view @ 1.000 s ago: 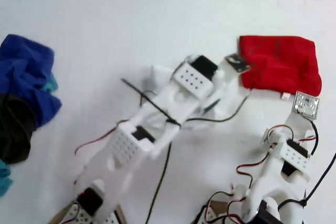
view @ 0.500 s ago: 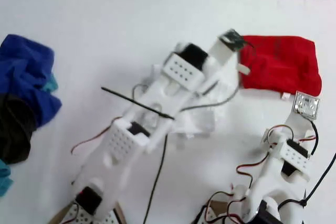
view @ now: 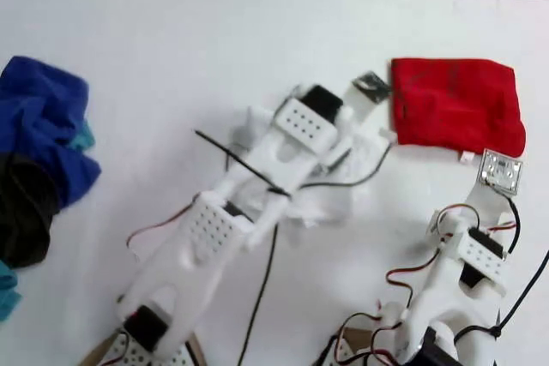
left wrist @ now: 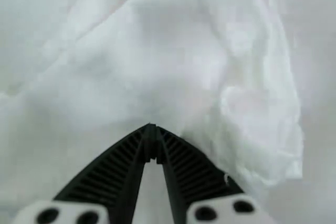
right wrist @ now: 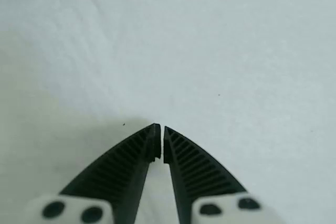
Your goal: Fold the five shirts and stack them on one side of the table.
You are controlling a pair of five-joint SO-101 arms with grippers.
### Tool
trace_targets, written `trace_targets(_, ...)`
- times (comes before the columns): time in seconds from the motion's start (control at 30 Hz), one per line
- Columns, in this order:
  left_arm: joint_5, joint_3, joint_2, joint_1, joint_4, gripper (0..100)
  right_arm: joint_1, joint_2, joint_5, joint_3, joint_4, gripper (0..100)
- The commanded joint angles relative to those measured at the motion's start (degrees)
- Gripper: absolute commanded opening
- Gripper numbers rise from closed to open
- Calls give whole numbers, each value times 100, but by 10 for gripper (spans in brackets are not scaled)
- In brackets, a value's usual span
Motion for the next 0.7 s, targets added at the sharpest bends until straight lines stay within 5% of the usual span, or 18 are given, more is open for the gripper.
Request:
trace_targets(0.0, 26, -136, -651, 378, 343, 27, -4, -180, -35, -97, -101, 20)
trace_targets(0.43, -18, 980, -1829, 791, 396, 27, -4, -180, -35, -70, -101, 20)
trace_targets(0.67, -360, 2791, -2268, 809, 220, 27, -4, -180, -35, -70, -101, 20)
